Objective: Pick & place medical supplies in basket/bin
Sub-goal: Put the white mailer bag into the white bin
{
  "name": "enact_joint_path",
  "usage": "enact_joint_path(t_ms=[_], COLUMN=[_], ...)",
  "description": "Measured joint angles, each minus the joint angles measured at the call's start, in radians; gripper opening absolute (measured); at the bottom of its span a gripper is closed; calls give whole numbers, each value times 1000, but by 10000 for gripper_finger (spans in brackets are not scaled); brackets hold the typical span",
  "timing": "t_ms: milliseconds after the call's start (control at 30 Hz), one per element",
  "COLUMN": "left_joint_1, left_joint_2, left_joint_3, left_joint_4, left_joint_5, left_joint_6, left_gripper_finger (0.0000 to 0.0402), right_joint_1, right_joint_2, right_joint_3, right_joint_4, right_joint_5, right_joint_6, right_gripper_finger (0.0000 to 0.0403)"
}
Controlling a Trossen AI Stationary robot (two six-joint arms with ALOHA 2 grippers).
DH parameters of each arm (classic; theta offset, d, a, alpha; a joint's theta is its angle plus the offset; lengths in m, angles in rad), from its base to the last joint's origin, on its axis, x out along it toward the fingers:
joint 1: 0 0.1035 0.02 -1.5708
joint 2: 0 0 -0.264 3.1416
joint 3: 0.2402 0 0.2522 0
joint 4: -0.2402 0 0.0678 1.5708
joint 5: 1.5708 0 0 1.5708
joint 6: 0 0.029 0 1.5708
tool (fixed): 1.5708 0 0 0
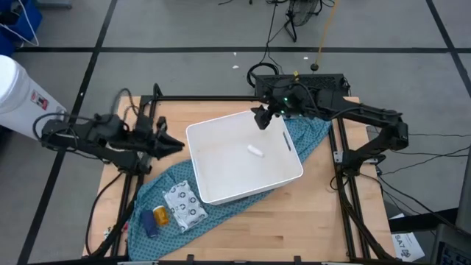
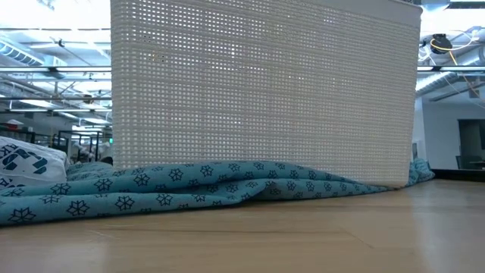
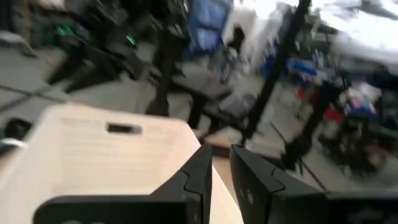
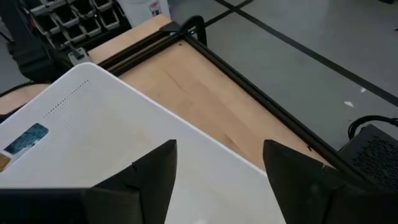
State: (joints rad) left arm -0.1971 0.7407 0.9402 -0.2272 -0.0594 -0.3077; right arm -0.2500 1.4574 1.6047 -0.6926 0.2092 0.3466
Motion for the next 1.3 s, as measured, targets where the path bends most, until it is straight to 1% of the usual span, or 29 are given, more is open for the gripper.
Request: enact_joint_path(t_ms=[100, 167, 267, 367, 400, 467, 567, 600, 700, 767, 833, 867, 933, 1067, 1167, 1300], left_joint_1=[-37, -79, -131, -197, -220, -254, -265, -264, -264, -264, -261, -262, -264, -261, -265, -262], left_joint_2=[65, 98, 149, 200, 217, 243, 264, 270, 293, 313, 336, 350, 377, 413, 448, 485], left_joint_3=[56, 99, 173, 261, 287, 319, 329, 329, 321, 313, 310, 310, 310, 310, 309, 309], left_joint_4=[-13, -61, -215, -428, -475, -501, -506, -523, -593, -631, -667, -673, -683, -677, -704, -707], left_joint_5=[8, 10, -6, -98, -116, -120, -116, -109, -6, 19, 73, 92, 90, 31, 76, 103], left_joint_6=[10, 10, 22, 78, 101, 95, -11, -24, -48, -127, -177, -181, -171, -182, -164, -141], left_gripper_finger=[63, 63, 63, 63, 63, 63, 63, 63, 63, 63, 63, 62, 62, 62, 62, 62], right_joint_1=[1, 1, -5, -6, -6, -6, -6, -6, -6, -6, -6, -6, -6, -6, -6, -6], right_joint_2=[0, 0, 0, 0, 0, 0, 0, 1, 1, 1, 1, 1, 1, 1, 1, 1], right_joint_3=[0, 0, 0, 0, -4, -21, -48, -56, -75, -82, -83, -83, -83, -83, -83, -83], right_joint_4=[0, 0, -4, -19, -17, -6, -2, 1, 24, 47, 67, 78, 99, 109, 110, 110], right_joint_5=[0, 0, 1, 3, 4, 4, 3, 1, 0, 0, 0, 0, 0, 2, 2, 2], right_joint_6=[0, 0, 0, 2, 3, 4, 20, 29, 38, 38, 33, 32, 26, 9, 5, 4], right_gripper_finger=[228, 227, 227, 226, 226, 226, 226, 226, 226, 226, 224, 222, 220, 215, 215, 214])
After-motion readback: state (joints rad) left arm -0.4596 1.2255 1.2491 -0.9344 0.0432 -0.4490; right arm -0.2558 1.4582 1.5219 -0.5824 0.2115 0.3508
